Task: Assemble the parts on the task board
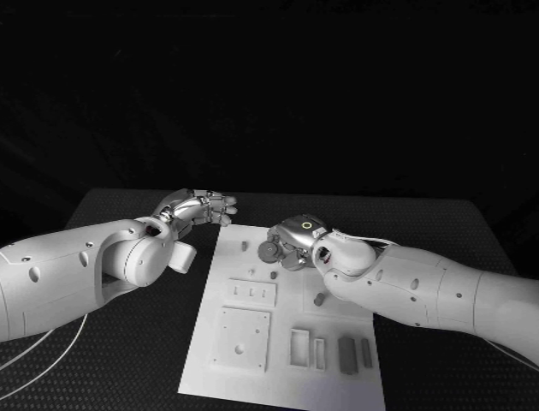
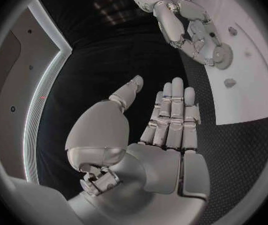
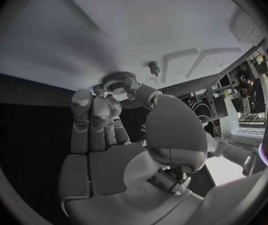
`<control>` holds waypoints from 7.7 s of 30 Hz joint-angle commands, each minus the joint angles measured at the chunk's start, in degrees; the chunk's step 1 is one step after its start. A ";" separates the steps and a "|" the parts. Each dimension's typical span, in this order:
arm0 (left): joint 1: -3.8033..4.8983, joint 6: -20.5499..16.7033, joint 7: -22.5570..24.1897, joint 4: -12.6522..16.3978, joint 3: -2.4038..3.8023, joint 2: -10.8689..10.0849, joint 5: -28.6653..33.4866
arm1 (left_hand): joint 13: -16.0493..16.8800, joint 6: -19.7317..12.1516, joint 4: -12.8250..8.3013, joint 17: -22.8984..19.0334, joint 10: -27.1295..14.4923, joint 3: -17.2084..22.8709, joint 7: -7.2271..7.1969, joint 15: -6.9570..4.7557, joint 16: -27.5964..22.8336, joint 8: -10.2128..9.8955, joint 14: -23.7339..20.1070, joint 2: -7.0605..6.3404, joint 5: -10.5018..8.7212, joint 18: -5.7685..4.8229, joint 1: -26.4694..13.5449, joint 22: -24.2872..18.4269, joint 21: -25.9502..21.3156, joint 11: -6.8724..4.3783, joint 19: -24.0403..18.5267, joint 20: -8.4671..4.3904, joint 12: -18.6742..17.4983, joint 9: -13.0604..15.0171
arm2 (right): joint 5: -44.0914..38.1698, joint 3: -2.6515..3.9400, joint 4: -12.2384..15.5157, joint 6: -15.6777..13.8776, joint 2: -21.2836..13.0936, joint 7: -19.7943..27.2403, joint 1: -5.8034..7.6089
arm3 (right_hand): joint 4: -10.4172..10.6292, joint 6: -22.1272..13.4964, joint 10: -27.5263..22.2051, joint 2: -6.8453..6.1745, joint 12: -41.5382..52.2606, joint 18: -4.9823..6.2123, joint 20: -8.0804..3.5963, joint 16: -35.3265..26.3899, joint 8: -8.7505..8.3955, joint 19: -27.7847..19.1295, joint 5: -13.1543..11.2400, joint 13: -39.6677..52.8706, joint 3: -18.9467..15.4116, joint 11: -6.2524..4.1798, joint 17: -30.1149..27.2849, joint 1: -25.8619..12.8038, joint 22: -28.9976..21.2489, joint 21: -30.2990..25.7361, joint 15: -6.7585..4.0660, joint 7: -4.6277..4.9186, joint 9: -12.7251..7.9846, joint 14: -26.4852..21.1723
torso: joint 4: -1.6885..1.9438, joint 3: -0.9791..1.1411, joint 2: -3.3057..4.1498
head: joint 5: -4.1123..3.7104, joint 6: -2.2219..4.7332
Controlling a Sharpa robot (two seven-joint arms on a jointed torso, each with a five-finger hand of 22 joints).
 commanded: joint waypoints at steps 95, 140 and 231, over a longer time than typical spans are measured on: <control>-0.74 1.87 0.45 -2.17 -0.23 -0.64 -0.48 | 0.74 0.44 -0.15 0.68 1.86 0.23 -0.40 0.18 -0.70 0.15 -0.09 0.36 -0.32 0.09 -0.48 -0.32 0.52 -1.17 -0.18 -0.67 0.91 0.65 | 36.99 3.78 -1.84 4.25 -17.68 21.67 -5.99 | -2.94 9.20 -3.34 5.00 1.71 2.14 0.01 -1.87 5.24 -3.39 -1.01 -1.63 -9.18 -0.95 3.37 -0.48 1.07 -0.58 -0.83 -1.29 0.03 -2.17 | -3.00 1.69 -0.71 | 0.19 -0.02; -0.73 2.15 0.07 -2.19 -0.22 -0.70 -0.68 | 0.75 0.34 -0.18 0.75 1.78 0.22 -0.36 0.19 -0.79 0.09 -0.11 0.36 -0.34 0.08 -0.53 -0.36 0.55 -1.13 -0.22 -0.65 0.86 0.67 | 36.59 3.76 -1.87 2.88 -16.59 20.08 -6.01 | -3.46 13.37 -2.59 9.34 1.83 2.14 -0.11 -1.89 7.72 -3.28 -1.01 -2.09 -8.23 -2.63 3.72 -1.56 0.96 0.07 -2.37 -3.13 2.05 -1.69 | -3.04 1.68 -0.80 | 0.14 -0.27; -0.30 8.80 -19.56 -1.77 -0.14 6.97 -20.83 | 2.74 9.69 11.93 3.67 9.75 -3.52 -4.01 -1.10 -0.30 -0.61 1.84 0.74 -2.01 0.65 -15.94 -1.62 2.06 -4.83 0.13 -1.85 3.03 0.75 | 18.53 3.22 18.88 0.55 -9.07 -4.74 2.34 | -5.36 14.45 2.64 8.71 8.55 2.14 -0.71 -2.16 12.47 -1.97 -0.58 3.44 4.98 -4.21 4.39 -8.33 0.80 0.70 -3.72 -4.91 17.34 -0.63 | -3.18 1.36 -1.28 | 1.80 0.34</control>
